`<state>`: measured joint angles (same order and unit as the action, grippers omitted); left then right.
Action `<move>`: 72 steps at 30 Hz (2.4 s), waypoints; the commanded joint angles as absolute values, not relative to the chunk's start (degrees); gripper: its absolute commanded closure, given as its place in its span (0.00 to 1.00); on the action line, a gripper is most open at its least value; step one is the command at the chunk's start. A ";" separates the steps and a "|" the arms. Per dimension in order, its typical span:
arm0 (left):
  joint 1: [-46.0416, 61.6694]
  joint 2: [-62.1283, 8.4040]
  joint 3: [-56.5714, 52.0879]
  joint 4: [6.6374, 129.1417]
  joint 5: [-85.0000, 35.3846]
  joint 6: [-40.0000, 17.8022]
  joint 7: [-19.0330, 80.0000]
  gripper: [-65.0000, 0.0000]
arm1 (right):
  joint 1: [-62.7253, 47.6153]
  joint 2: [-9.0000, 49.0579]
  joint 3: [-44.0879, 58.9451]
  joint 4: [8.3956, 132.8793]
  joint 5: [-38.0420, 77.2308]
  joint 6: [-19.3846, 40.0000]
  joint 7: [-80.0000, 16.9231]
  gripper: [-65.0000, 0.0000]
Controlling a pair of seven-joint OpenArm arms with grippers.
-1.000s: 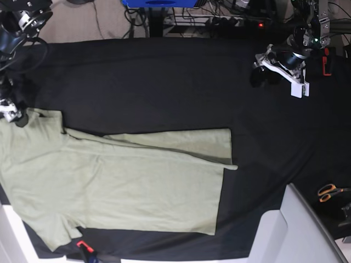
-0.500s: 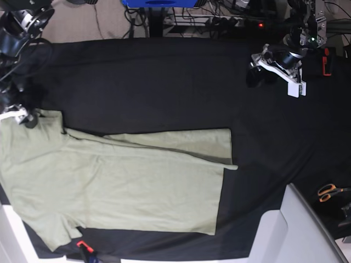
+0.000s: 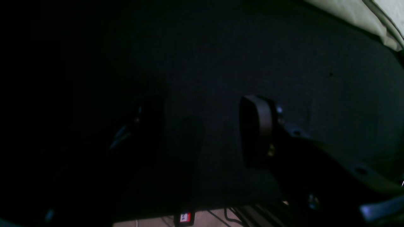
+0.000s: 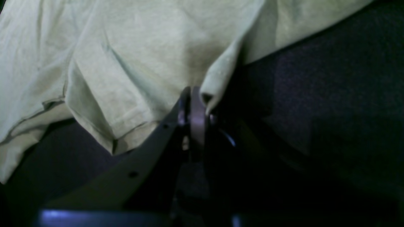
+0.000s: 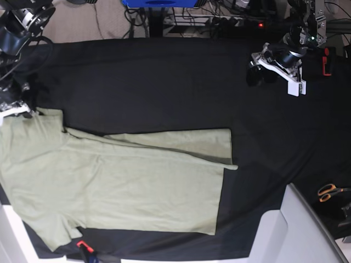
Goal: Fold the T-shirt properly
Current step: 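Lower the right gripper and grasp the shirt near the sleeve, then pull the shirt with the right gripper to straighten it, then release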
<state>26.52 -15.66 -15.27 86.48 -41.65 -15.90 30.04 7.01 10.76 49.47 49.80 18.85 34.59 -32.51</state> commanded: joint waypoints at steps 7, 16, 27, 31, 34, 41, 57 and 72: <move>26.42 -16.31 -15.43 87.43 -42.15 -16.31 29.14 0.42 | 13.14 12.09 49.27 58.59 19.82 34.95 -38.55 1.00; 26.59 -16.31 -15.43 87.43 -42.15 -16.31 29.14 0.42 | 19.82 12.18 42.42 56.75 19.56 34.33 -36.18 1.00; 27.38 -16.31 -15.43 87.43 -42.15 -16.31 29.14 0.42 | 28.18 18.07 32.57 34.95 19.56 31.69 -16.66 1.00; 27.30 -15.60 -15.43 87.43 -36.35 -16.31 29.14 0.42 | 30.20 19.30 30.20 31.43 19.65 31.60 -12.18 1.00; 27.30 -13.05 -15.69 87.69 -30.02 -16.31 29.14 0.42 | 31.08 19.30 29.67 30.11 19.65 31.60 -8.48 1.00; 27.03 -9.80 -15.52 87.69 -25.19 -16.40 29.14 0.42 | 33.27 19.74 26.24 26.51 19.65 31.60 0.22 1.00; 27.56 -9.80 -15.43 87.96 -25.19 -16.40 29.14 0.42 | 34.33 19.65 19.03 26.15 19.65 31.52 6.37 1.00; 27.47 -9.80 -15.43 87.96 -25.19 -16.40 29.14 0.42 | 36.97 19.65 19.03 26.07 19.65 23.60 6.64 1.00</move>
<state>27.31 -9.39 -15.29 86.87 -24.82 -16.29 29.85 34.59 18.79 19.00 25.15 18.92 23.11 4.82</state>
